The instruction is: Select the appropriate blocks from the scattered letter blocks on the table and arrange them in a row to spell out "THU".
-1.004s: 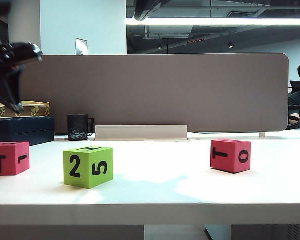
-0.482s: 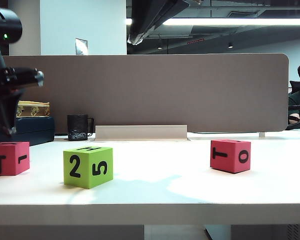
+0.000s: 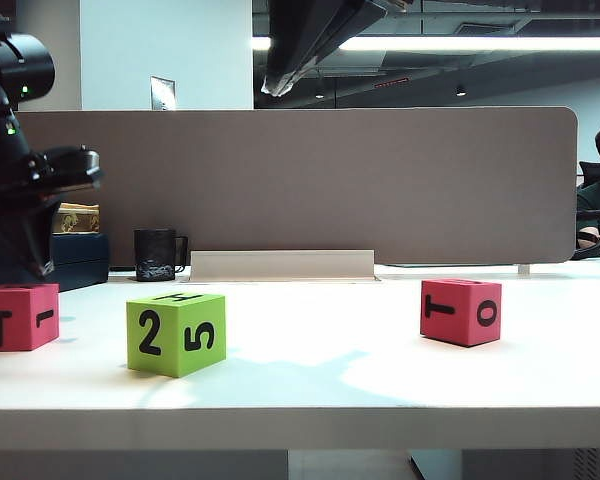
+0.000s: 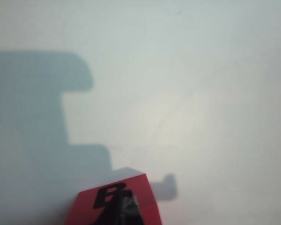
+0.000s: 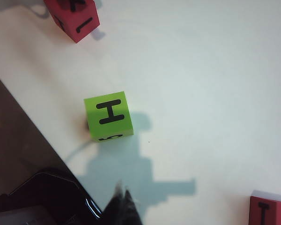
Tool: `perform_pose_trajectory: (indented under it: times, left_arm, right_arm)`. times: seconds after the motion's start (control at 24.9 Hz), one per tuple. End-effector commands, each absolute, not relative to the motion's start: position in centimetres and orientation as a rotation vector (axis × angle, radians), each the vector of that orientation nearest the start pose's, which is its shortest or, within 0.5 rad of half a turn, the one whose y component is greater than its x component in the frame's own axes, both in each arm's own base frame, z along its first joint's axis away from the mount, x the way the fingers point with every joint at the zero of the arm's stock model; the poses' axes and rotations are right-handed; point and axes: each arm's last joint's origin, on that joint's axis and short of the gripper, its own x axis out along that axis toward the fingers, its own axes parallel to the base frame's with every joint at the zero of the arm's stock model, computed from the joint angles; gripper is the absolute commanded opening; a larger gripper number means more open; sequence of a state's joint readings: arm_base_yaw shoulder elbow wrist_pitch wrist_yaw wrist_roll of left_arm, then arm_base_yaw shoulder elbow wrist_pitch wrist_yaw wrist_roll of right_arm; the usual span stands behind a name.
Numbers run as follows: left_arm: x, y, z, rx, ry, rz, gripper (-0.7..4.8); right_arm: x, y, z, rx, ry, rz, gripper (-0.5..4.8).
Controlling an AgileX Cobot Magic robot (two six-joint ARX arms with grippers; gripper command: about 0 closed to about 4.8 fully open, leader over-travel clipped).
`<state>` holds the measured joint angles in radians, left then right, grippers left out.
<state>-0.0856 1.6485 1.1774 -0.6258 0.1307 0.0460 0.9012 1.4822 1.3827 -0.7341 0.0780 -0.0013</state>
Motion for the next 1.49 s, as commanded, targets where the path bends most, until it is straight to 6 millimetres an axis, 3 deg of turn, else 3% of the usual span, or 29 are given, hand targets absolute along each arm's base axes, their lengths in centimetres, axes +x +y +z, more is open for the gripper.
perform_pose_trajectory:
  times: [0.04, 0.28, 0.4, 0.84, 1.49]
  left_arm:
    - [32.7, -3.2, 22.7, 0.014, 1.1, -0.219, -0.06]
    - [33.0, -3.2, 25.1, 0.015, 1.115, -0.219, -0.06]
    - [32.6, -3.2, 25.4, 0.02, 1.166, -0.222, -0.06]
    - [32.6, -3.2, 24.9, 0.019, 1.198, -0.222, -0.06]
    - [34.2, -3.3, 21.4, 0.013, 1.292, -0.224, -0.06]
  right_arm:
    - [19.5, 24.3, 33.3, -0.399, 0.741, 0.78, -0.05]
    - [19.4, 24.3, 33.3, -0.4, 0.743, 0.78, -0.05]
    - [19.4, 24.3, 33.3, -0.4, 0.743, 0.78, -0.05]
    - [19.4, 24.3, 33.3, -0.399, 0.742, 0.78, -0.05]
    - [19.5, 24.3, 33.3, -0.397, 0.743, 0.778, -0.05]
